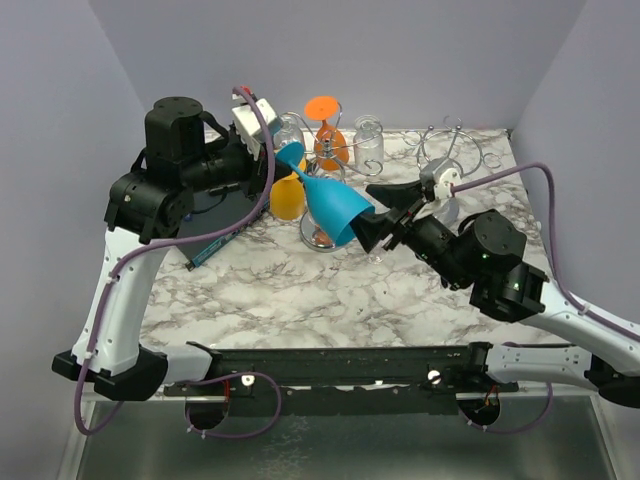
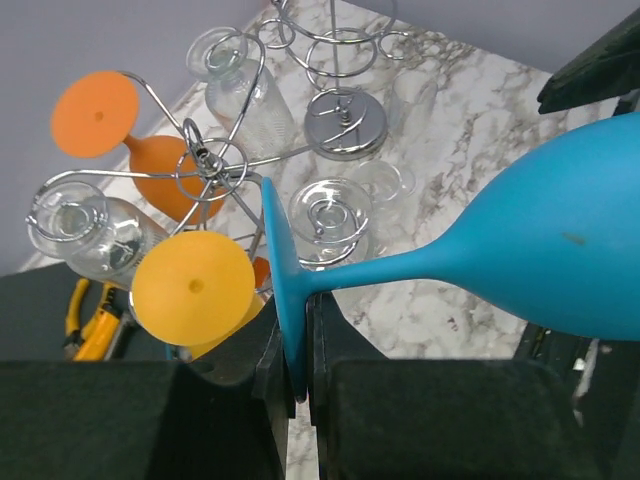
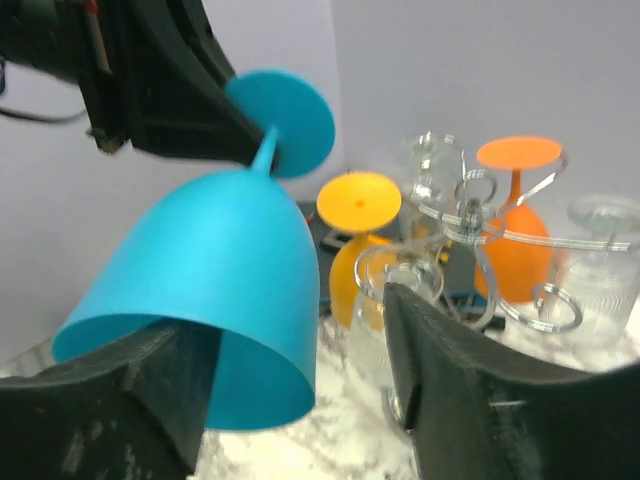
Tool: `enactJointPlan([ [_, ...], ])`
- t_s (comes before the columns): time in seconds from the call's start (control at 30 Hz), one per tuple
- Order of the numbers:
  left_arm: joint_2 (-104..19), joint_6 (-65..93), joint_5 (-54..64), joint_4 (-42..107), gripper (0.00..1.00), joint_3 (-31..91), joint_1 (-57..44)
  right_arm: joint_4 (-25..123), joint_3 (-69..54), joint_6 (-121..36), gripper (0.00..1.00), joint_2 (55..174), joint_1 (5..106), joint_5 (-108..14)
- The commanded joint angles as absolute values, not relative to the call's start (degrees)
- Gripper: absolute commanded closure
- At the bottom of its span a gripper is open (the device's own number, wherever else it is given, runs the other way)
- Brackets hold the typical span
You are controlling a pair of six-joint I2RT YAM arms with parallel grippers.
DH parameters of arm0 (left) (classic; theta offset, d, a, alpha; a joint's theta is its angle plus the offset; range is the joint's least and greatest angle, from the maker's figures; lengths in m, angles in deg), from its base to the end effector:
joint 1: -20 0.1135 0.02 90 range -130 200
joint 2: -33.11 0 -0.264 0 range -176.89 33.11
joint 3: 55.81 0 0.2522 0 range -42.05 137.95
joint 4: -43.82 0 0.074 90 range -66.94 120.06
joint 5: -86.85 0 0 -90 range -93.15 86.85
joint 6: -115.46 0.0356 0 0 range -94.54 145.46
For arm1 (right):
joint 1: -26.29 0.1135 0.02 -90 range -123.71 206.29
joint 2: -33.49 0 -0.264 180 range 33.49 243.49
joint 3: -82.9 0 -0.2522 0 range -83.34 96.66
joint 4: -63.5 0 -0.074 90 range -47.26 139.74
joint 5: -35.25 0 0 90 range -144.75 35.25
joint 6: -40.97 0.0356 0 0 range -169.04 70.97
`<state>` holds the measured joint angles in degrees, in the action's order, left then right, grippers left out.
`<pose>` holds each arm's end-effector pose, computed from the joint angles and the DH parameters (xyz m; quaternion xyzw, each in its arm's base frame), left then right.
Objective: Place the wine glass upside down on the wine glass rack
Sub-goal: Turn the wine glass upside down at the wine rack.
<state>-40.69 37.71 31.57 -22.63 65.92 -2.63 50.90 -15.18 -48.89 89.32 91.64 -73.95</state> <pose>0.1890 -0.1008 0.5214 0.3985 0.6869 -0.2916 0.5333 0.0953 0.1795 0.4679 -0.2186 0.5848 0.3320 0.7071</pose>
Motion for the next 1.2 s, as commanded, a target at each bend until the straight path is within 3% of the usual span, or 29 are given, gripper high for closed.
enactJointPlan([
  [0.0, -37.6, 52.8, 28.9, -20.2, 0.96, 63.9, -2.8, 39.1, -17.2, -44.2, 0.22, 86.6, 91.9, -73.5],
  [0.13, -33.1, 65.6, 29.7, -15.1, 1.0, 57.6, -2.8, 26.9, -18.5, -41.1, 0.02, 83.0, 91.9, -73.0],
  [0.37, -27.1, 84.0, 34.6, -8.9, 1.0, 48.8, -2.9, 12.4, -15.1, -39.1, 0.0, 77.3, 91.9, -71.0],
  [0.5, -23.9, 90.2, 39.1, -3.5, 1.0, 43.1, -3.0, 17.3, -12.3, -41.4, 0.0, 79.5, 91.9, -69.4],
  [0.8, -20.2, 96.6, 44.9, 3.8, 1.0, 39.1, -3.6, 30.4, -4.0, -45.1, 0.0, 99.3, 91.9, -57.6],
  [1.17, -17.0, 101.0, 47.7, 6.1, 1.0, 36.7, -3.6, 41.6, -8.6, -44.9, 0.0, 103.5, 91.9, -55.2],
])
